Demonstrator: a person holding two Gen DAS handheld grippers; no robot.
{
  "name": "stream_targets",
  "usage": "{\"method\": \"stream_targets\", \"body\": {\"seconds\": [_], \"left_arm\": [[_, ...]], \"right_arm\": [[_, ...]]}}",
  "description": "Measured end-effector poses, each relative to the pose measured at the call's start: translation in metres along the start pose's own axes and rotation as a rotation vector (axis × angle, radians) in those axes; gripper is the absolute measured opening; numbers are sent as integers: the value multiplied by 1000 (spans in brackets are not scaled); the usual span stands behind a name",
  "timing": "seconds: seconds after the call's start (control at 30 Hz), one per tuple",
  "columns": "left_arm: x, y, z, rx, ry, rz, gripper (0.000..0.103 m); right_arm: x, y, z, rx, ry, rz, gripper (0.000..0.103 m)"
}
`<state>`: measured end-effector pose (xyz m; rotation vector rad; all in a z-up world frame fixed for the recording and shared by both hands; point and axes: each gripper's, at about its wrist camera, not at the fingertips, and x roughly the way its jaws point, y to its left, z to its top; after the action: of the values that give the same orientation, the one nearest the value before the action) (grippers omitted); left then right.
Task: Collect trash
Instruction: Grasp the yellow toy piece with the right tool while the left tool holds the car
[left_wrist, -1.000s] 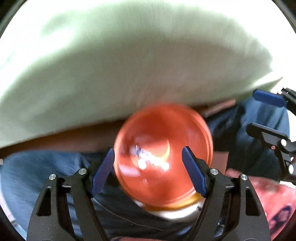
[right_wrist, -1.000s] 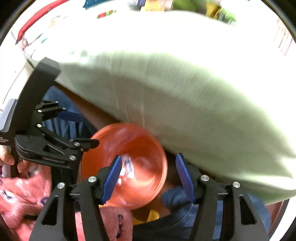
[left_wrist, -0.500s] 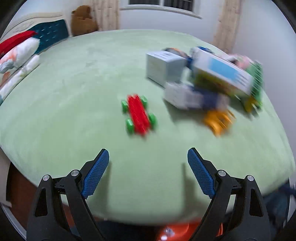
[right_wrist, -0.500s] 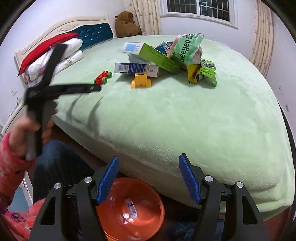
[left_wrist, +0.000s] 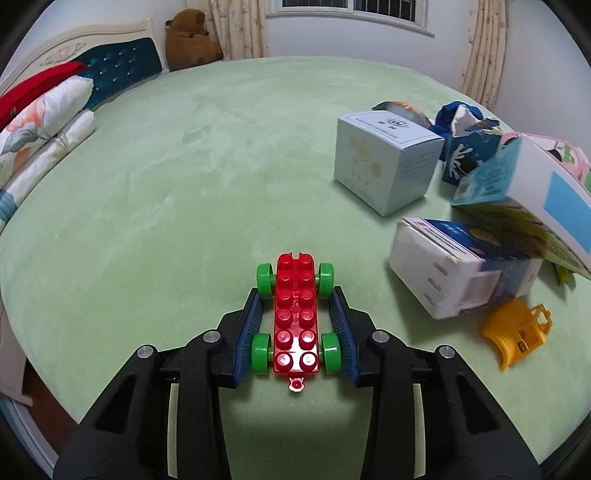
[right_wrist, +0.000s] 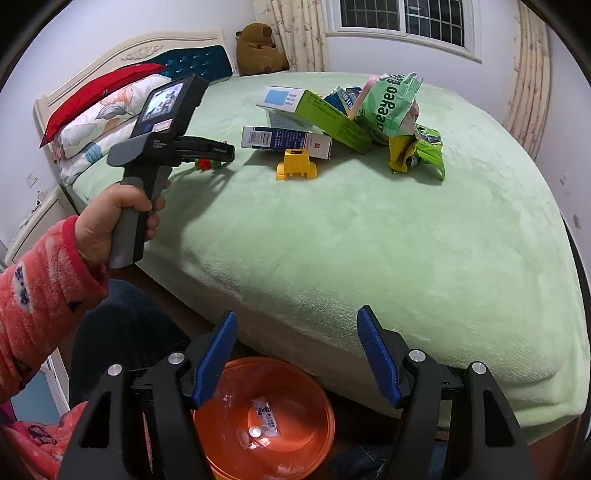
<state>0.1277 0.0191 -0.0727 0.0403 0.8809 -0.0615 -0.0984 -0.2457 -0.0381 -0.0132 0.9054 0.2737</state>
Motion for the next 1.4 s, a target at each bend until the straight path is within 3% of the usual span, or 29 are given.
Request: {"method": "stream_targets", "body": {"seconds": [0.3,0.5,0.63,0.7,0.93,1.03,1.1,1.4], "left_arm": [[-32,-2,-21,33,-11,-30,37],[-55,-8,-50,54,-14,-31,37],[-63,-4,-66,33,5,-46,37],[-66,-1,-72,22,11,-46,37],[-66,8,-78,-4,28,-37,37],[-67,9,-79,-8,27,-36,37],[-67,10,-79,-12,26,-40,37],[-70,8,-79,-12,24,-51,37]], "right_arm": [[4,-1,9,13,-27,-6,66],[23,-2,38,9,-69,7,66],[47,1,68,11,-103,18,66],[61,1,83,20,-105,41,71],[123,6,130,37,-71,-2,72],[142,7,137,32,-37,-37,62],[147,8,138,24,-35,-41,46],[120,6,125,37,-76,-22,46]]}}
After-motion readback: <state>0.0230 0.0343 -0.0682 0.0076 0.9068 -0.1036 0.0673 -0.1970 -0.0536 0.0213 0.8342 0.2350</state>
